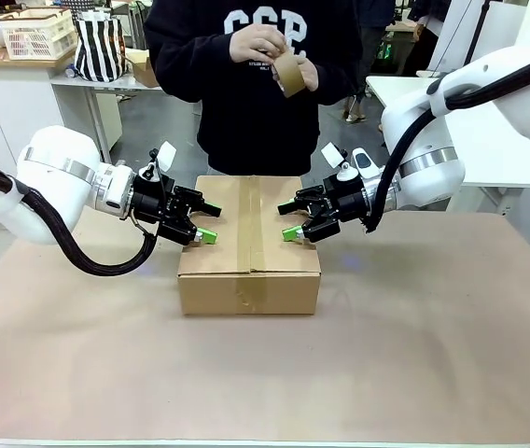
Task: Pack the gift set into the box.
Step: Press and hold the closed box until the human finishes sealing it.
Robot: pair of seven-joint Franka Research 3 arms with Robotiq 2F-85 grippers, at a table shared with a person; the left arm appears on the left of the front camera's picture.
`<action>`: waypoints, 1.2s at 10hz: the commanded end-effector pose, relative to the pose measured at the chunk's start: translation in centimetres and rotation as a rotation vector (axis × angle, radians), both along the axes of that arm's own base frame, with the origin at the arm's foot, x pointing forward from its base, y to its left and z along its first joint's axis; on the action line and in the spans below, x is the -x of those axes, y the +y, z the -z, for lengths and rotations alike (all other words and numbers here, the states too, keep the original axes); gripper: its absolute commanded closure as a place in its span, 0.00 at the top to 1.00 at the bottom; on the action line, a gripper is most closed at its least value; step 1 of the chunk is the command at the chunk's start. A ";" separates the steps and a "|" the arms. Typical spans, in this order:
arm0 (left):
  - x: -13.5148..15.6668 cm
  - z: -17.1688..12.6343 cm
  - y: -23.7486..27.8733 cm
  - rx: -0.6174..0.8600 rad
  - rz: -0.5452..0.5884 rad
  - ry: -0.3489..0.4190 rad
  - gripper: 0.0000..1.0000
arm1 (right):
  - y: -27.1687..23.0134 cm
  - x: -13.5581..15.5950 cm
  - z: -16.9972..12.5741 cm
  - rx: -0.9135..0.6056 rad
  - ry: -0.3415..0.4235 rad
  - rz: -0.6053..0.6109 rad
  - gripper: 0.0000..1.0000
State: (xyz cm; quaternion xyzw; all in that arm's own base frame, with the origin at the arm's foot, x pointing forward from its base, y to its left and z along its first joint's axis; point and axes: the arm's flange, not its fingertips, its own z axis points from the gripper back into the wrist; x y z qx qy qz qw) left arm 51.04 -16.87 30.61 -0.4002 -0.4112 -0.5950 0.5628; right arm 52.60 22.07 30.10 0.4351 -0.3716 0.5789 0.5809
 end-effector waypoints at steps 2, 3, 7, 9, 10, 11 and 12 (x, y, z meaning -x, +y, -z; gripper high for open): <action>0.1 0.3 0.1 -0.004 -0.001 0.005 1.00 | 0.0 0.1 0.3 0.005 0.003 0.001 1.00; 0.1 0.3 0.1 -0.004 -0.001 0.005 1.00 | 0.0 0.1 0.3 0.005 0.003 0.001 1.00; 0.1 0.3 0.1 -0.004 -0.001 0.005 1.00 | 0.0 0.1 0.3 0.005 0.003 0.001 1.00; 0.1 0.3 0.1 -0.004 -0.001 0.005 1.00 | 0.0 0.1 0.3 0.005 0.003 0.001 1.00; 0.1 0.3 0.1 -0.004 -0.001 0.005 1.00 | 0.0 0.1 0.3 0.005 0.003 0.001 1.00; 0.1 0.3 0.1 -0.004 -0.001 0.005 1.00 | 0.0 0.1 0.3 0.005 0.003 0.001 1.00; 0.1 0.3 0.1 -0.004 -0.001 0.005 1.00 | 0.0 0.1 0.3 0.005 0.003 0.001 1.00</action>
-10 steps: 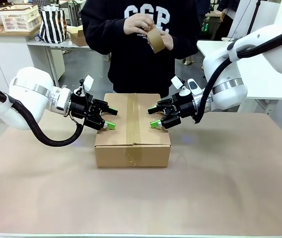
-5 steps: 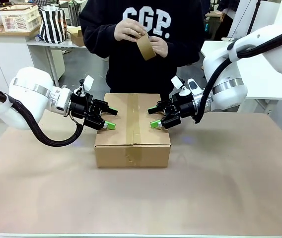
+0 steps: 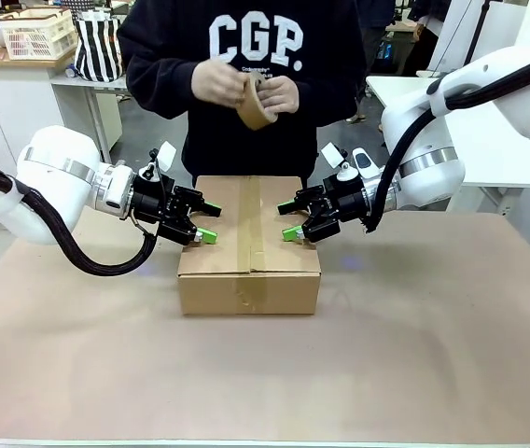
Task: Pack the gift set into the box.
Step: Press and hold the closed box until the human finishes sealing it.
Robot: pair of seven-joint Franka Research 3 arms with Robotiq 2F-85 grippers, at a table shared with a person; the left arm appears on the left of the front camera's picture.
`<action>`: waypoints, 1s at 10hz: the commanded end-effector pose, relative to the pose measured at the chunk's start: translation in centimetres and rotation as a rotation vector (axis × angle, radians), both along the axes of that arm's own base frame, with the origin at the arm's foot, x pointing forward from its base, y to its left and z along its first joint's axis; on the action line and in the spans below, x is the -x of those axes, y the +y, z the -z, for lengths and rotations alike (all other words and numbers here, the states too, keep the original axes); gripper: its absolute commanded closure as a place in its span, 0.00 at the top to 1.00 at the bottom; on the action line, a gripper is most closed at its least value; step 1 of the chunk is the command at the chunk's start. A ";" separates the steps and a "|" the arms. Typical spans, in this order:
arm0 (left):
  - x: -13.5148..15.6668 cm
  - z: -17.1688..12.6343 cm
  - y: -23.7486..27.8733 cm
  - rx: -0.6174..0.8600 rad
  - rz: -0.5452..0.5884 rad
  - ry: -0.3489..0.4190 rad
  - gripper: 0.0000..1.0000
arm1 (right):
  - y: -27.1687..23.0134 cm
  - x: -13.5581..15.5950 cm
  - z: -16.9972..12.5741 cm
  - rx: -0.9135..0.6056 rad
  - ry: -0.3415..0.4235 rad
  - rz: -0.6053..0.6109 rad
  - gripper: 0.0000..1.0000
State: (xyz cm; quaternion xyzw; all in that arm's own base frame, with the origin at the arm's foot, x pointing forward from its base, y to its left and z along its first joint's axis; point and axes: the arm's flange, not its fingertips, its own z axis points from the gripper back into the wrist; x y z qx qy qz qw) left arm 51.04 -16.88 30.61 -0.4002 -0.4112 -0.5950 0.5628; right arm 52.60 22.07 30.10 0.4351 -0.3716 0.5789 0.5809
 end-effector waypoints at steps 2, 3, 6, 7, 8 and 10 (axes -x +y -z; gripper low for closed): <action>0.1 0.3 0.1 -0.004 -0.001 0.005 1.00 | 0.0 0.1 0.3 0.005 0.003 0.001 1.00; 0.1 0.3 0.1 -0.004 -0.001 0.005 1.00 | 0.0 0.1 0.3 0.005 0.003 0.001 1.00; 0.1 0.3 0.1 -0.004 -0.001 0.005 1.00 | 0.0 0.1 0.3 0.005 0.003 0.001 1.00; 0.1 0.3 0.1 -0.004 -0.001 0.005 1.00 | 0.0 0.1 0.3 0.005 0.003 0.001 1.00; 0.1 0.3 0.1 -0.004 -0.001 0.005 1.00 | 0.0 0.1 0.3 0.005 0.003 0.001 1.00; 0.1 0.3 0.1 -0.004 -0.001 0.005 1.00 | 0.0 0.1 0.3 0.005 0.003 0.001 1.00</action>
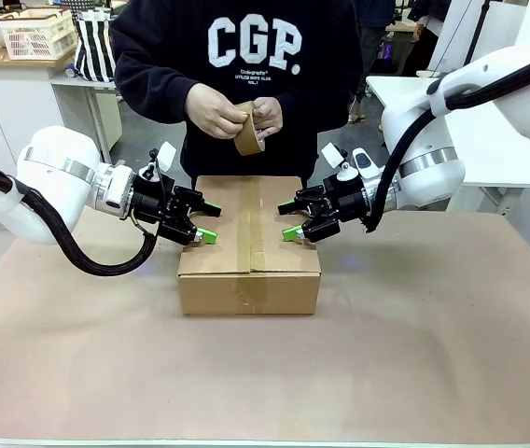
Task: Pack the gift set into the box.
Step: Press and hold the closed box until the human finishes sealing it.
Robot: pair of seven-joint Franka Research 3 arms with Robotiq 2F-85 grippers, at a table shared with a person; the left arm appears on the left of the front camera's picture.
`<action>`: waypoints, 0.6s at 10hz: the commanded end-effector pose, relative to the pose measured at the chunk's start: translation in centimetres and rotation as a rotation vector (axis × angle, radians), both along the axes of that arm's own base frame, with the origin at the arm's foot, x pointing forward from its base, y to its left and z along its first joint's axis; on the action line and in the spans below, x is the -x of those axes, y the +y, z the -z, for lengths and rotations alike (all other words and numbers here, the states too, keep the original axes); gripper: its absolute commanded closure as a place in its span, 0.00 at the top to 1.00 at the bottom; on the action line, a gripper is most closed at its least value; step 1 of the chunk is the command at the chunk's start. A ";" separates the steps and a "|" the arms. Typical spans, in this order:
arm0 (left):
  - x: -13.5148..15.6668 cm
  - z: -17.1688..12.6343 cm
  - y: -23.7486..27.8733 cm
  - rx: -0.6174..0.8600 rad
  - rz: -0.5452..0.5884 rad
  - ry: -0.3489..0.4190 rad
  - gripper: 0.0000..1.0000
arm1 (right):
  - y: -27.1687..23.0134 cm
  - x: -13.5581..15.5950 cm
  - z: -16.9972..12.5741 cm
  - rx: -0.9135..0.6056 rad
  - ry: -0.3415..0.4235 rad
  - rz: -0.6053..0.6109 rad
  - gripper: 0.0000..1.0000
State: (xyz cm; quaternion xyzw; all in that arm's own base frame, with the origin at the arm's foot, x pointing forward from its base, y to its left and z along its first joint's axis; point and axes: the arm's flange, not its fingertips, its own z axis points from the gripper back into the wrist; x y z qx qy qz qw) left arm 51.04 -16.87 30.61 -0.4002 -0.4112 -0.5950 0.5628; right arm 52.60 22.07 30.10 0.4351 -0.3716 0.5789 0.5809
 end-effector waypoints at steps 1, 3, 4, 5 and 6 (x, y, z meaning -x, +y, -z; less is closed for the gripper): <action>0.1 0.3 0.1 -0.004 -0.001 0.005 1.00 | 0.0 0.1 0.3 0.005 0.003 0.001 1.00; 0.1 0.3 0.1 -0.004 -0.001 0.005 1.00 | 0.0 0.1 0.3 0.005 0.003 0.001 1.00; 0.1 0.3 0.1 -0.004 -0.001 0.005 1.00 | 0.0 0.1 0.3 0.005 0.003 0.001 1.00; 0.1 0.3 0.1 -0.004 -0.001 0.005 1.00 | 0.0 0.1 0.3 0.005 0.003 0.001 1.00; 0.1 0.3 0.1 -0.004 -0.001 0.005 1.00 | 0.0 0.1 0.3 0.005 0.003 0.001 1.00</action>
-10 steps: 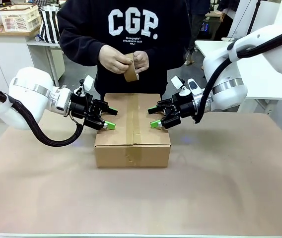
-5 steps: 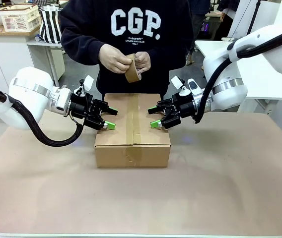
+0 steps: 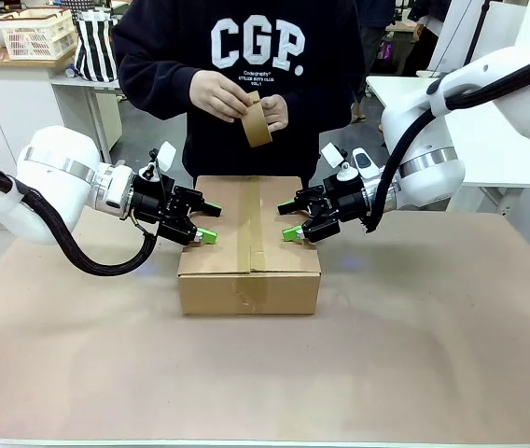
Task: Pack the gift set into the box.
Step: Press and hold the closed box until the human finishes sealing it.
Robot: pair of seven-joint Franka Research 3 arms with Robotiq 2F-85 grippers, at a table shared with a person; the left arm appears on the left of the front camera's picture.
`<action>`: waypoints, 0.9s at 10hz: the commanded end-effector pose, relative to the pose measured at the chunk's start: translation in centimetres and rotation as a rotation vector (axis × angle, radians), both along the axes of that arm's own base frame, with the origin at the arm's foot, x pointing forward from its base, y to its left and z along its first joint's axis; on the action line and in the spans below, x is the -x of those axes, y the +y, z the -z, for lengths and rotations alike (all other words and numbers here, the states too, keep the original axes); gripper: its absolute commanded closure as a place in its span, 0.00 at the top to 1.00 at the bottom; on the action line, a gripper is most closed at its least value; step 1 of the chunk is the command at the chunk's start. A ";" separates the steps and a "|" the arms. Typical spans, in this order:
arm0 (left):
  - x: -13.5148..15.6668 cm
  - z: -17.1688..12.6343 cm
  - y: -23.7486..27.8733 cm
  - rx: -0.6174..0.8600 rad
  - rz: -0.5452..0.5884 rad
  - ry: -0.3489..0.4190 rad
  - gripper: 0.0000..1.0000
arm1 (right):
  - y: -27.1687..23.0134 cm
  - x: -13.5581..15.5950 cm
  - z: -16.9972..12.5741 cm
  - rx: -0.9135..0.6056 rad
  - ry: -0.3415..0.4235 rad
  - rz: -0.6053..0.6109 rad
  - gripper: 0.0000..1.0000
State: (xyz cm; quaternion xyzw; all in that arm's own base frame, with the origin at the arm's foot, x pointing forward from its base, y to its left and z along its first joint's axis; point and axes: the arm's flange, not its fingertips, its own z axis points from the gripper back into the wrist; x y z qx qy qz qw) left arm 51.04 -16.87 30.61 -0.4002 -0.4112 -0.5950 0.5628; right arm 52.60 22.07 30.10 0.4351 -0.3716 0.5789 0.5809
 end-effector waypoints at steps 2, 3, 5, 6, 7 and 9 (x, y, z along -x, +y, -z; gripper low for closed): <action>0.1 0.3 0.1 -0.004 -0.001 0.005 1.00 | 0.0 0.1 0.3 0.005 0.003 0.001 1.00; 0.1 0.3 0.1 -0.004 -0.001 0.005 1.00 | 0.0 0.1 0.3 0.005 0.003 0.001 1.00; 0.1 0.3 0.1 -0.004 -0.001 0.005 1.00 | 0.0 0.1 0.3 0.005 0.003 0.001 1.00; 0.1 0.3 0.1 -0.004 -0.001 0.005 1.00 | 0.0 0.1 0.3 0.005 0.003 0.001 1.00; 0.1 0.3 0.1 -0.004 -0.001 0.005 1.00 | 0.0 0.1 0.3 0.005 0.003 0.001 1.00; 0.1 0.3 0.1 -0.004 -0.001 0.005 1.00 | 0.0 0.1 0.3 0.005 0.003 0.001 1.00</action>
